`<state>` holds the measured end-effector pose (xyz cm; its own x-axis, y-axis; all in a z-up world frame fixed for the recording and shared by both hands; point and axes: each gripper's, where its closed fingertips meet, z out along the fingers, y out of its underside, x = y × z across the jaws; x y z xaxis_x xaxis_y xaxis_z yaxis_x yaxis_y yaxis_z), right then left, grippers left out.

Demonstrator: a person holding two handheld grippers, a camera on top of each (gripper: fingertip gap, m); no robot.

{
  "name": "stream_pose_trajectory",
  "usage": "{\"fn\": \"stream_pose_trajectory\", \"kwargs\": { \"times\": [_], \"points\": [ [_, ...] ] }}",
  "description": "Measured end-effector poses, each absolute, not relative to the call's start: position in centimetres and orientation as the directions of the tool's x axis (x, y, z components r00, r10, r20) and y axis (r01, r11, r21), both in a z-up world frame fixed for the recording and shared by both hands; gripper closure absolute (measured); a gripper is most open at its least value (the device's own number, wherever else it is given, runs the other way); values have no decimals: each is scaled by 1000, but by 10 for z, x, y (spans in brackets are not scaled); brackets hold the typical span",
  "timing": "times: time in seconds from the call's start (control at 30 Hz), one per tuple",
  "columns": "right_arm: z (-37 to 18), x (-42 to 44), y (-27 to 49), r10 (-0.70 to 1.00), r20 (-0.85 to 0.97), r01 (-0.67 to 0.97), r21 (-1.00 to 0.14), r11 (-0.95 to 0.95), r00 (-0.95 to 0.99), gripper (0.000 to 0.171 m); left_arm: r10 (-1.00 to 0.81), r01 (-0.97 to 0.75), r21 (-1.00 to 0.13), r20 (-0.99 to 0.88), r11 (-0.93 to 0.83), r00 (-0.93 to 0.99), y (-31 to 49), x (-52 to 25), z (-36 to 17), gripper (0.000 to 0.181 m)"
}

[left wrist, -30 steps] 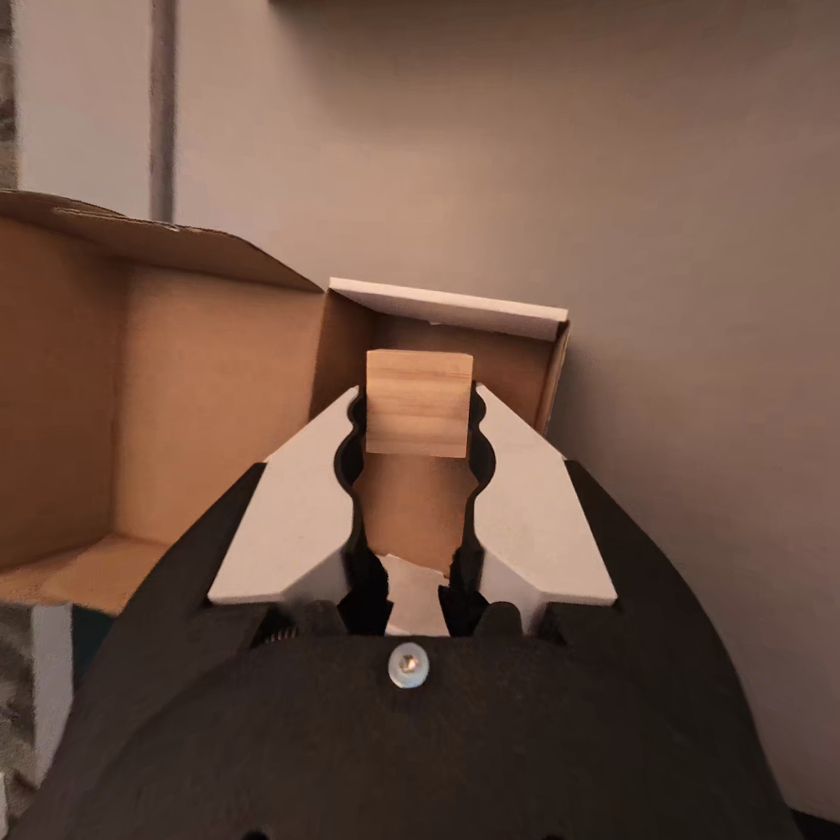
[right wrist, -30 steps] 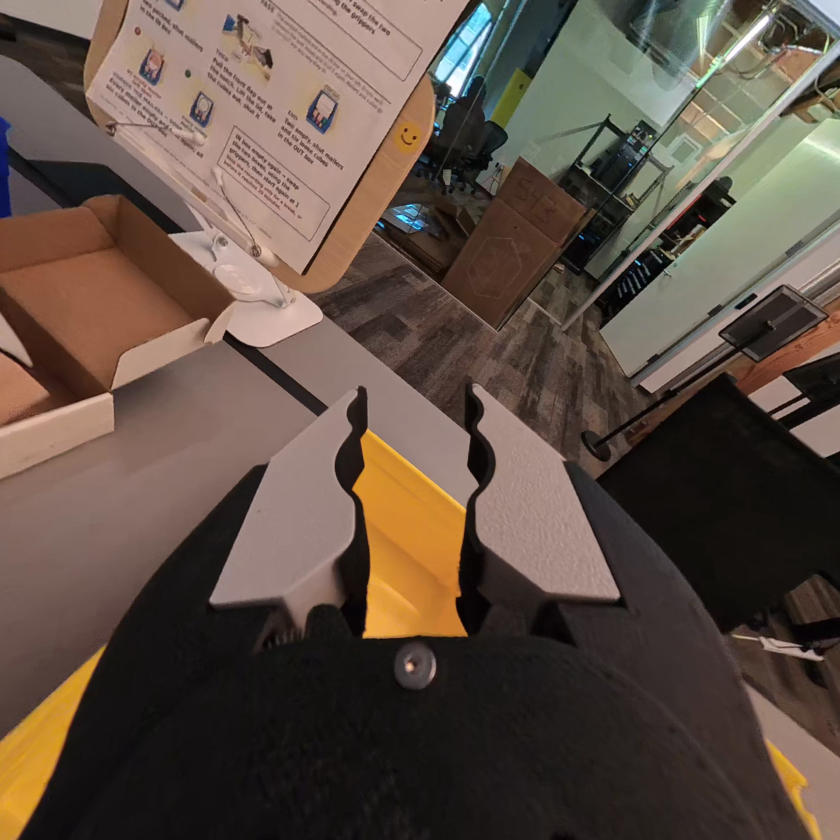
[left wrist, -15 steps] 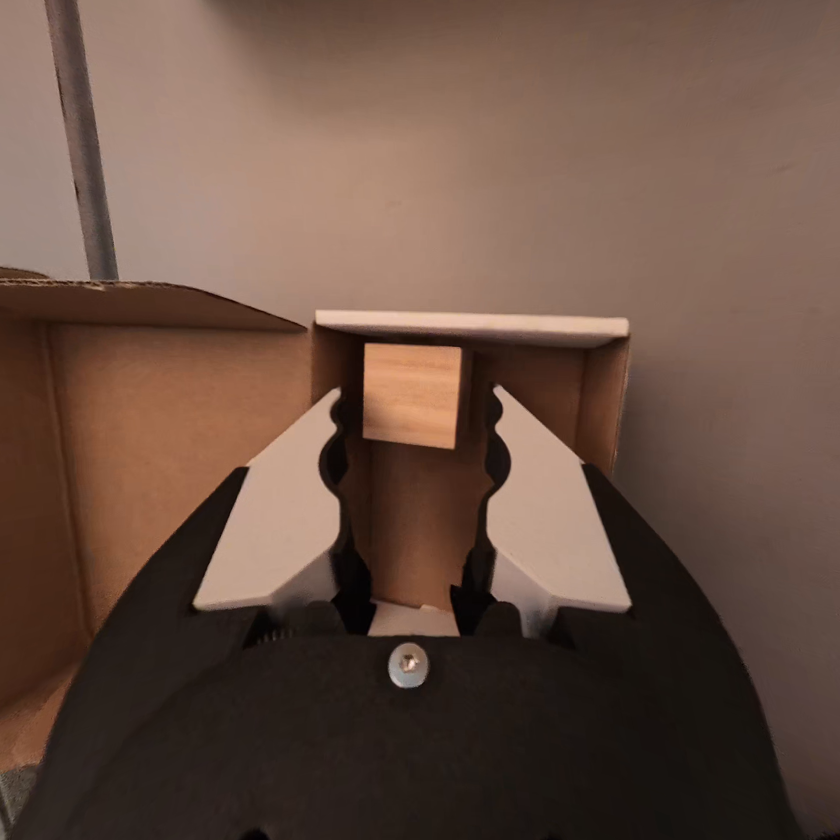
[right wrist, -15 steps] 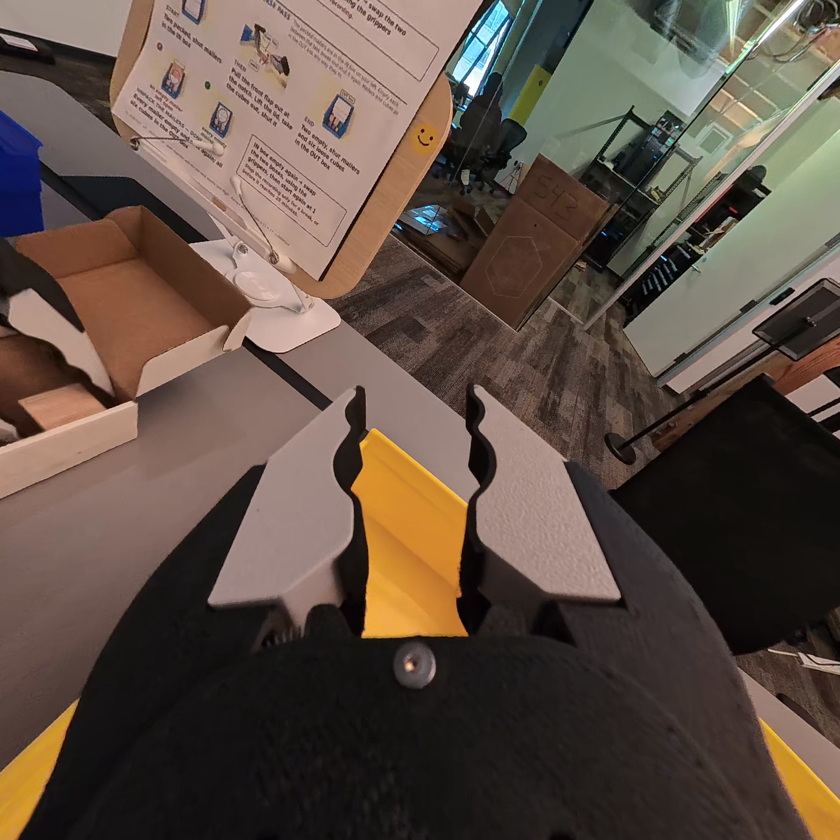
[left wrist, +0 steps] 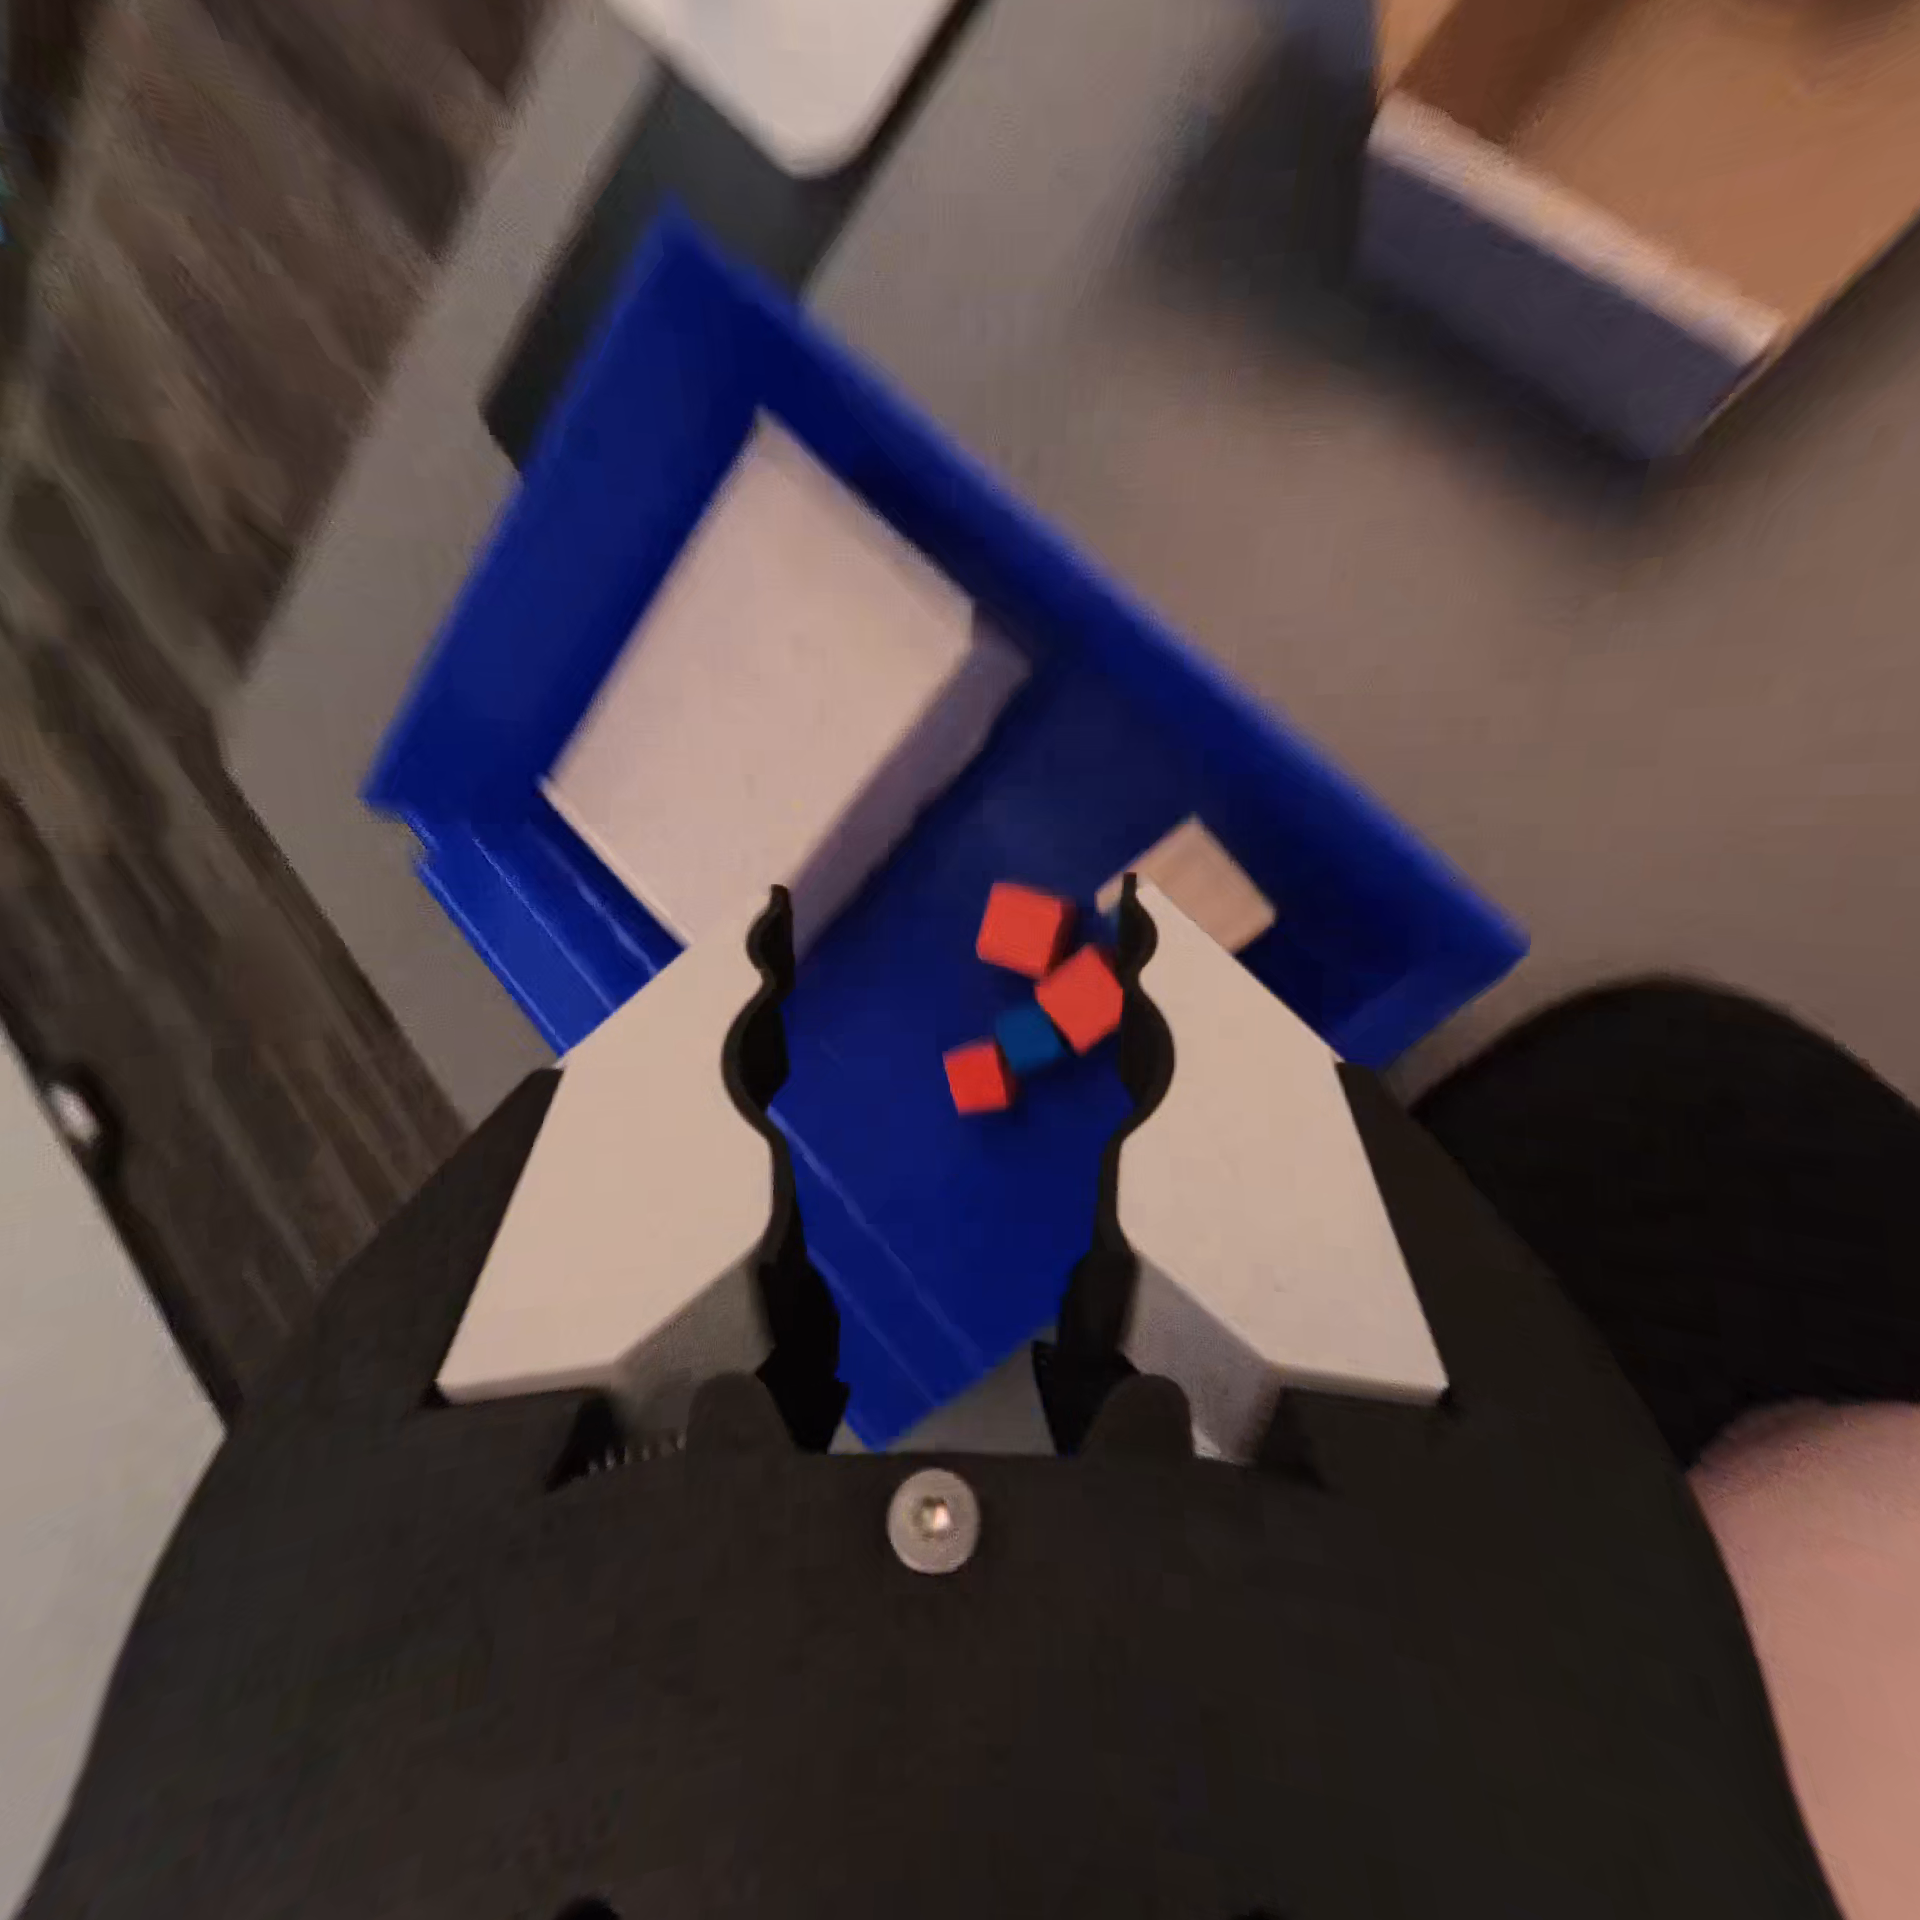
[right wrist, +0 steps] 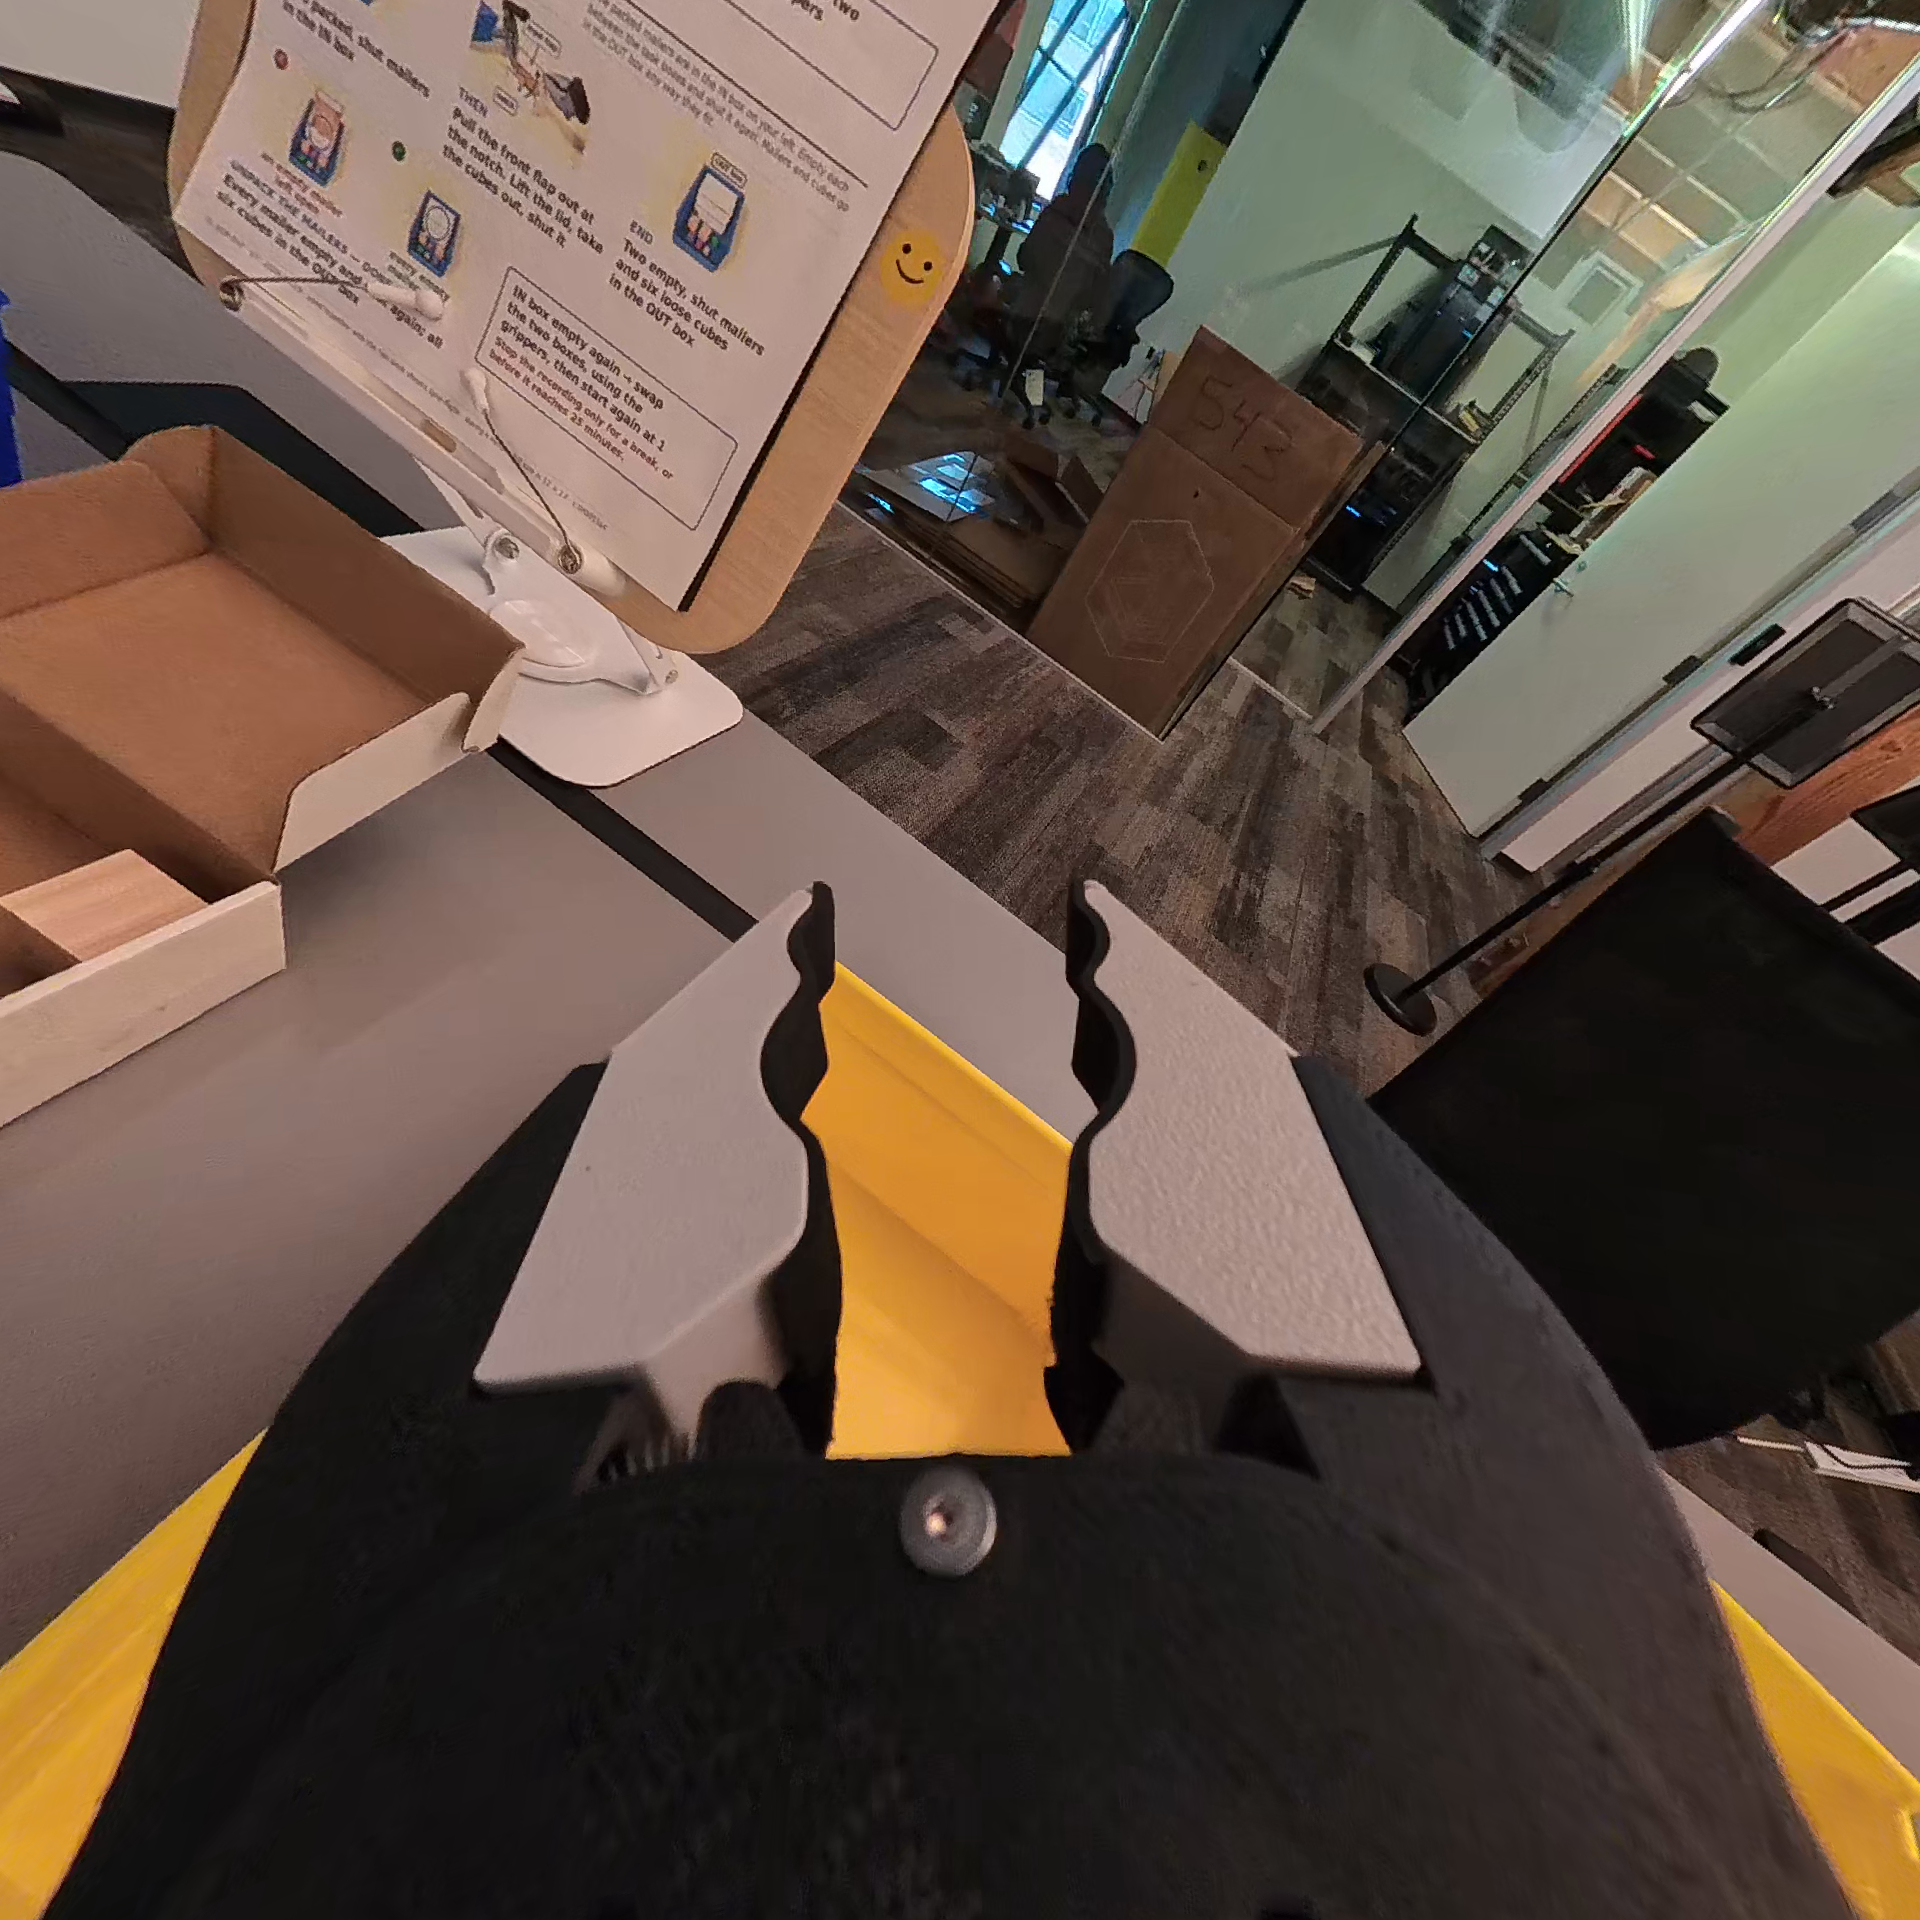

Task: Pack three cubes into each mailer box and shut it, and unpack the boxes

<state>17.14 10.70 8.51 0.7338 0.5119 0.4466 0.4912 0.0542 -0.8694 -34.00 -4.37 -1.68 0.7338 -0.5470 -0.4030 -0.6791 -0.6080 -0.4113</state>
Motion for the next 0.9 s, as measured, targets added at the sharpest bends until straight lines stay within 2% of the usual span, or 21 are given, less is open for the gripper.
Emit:
{"fn": "stream_pose_trajectory", "kwargs": {
  "times": [0.03,0.23,0.3,0.5,0.63,0.67,0.8,0.9],
  "points": [
    [85,171,107,514,444,488,-871,56,734,127,-542,-648,-392,-355,-654,762,-52,-354,-29,122],
    [79,168,108,522,453,508,-860,42,723,125,-621,-624,-348,-135,-700,772,-53,-373,-98,128],
    [77,166,108,525,454,513,-858,39,719,124,-615,-619,-297,-120,-727,779,-49,-381,-118,127],
    [75,164,109,532,459,523,-851,34,712,124,-629,-613,-270,-33,-743,777,-41,-381,-147,135],
    [73,163,110,536,460,528,-848,31,708,124,-612,-609,-187,-46,-771,789,-45,-393,-159,140],
    [73,162,110,537,461,530,-848,31,706,124,-605,-604,-182,-57,-776,794,-42,-395,-160,149],
    [71,160,110,539,470,541,-840,31,699,124,-589,-587,-210,-61,-782,806,-35,-393,-153,154],
    [71,161,110,540,473,544,-838,32,697,124,-542,-563,-211,-152,-799,827,-35,-402,-127,154]
  ]
}}
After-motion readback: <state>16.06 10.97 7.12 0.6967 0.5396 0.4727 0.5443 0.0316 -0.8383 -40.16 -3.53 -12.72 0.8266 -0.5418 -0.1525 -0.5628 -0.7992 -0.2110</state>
